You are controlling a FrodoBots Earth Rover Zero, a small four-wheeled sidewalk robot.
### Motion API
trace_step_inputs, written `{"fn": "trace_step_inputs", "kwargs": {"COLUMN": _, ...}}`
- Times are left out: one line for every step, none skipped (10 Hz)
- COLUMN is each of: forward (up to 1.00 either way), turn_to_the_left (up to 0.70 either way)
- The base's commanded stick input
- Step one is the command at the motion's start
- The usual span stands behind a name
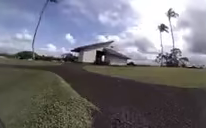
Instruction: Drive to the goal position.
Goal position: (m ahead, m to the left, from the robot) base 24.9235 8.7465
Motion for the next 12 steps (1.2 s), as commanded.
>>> {"fn": "trace_step_inputs", "kwargs": {"forward": 0.85, "turn_to_the_left": 0.34}}
{"fn": "trace_step_inputs", "kwargs": {"forward": 0.85, "turn_to_the_left": 0.23}}
{"fn": "trace_step_inputs", "kwargs": {"forward": 0.85, "turn_to_the_left": 0.00}}
{"fn": "trace_step_inputs", "kwargs": {"forward": 0.85, "turn_to_the_left": 0.00}}
{"fn": "trace_step_inputs", "kwargs": {"forward": 0.85, "turn_to_the_left": 0.00}}
{"fn": "trace_step_inputs", "kwargs": {"forward": 0.85, "turn_to_the_left": 0.00}}
{"fn": "trace_step_inputs", "kwargs": {"forward": 0.85, "turn_to_the_left": 0.00}}
{"fn": "trace_step_inputs", "kwargs": {"forward": 0.85, "turn_to_the_left": 0.00}}
{"fn": "trace_step_inputs", "kwargs": {"forward": 0.85, "turn_to_the_left": 0.00}}
{"fn": "trace_step_inputs", "kwargs": {"forward": 0.85, "turn_to_the_left": 0.00}}
{"fn": "trace_step_inputs", "kwargs": {"forward": 0.85, "turn_to_the_left": 0.00}}
{"fn": "trace_step_inputs", "kwargs": {"forward": 0.85, "turn_to_the_left": 0.00}}
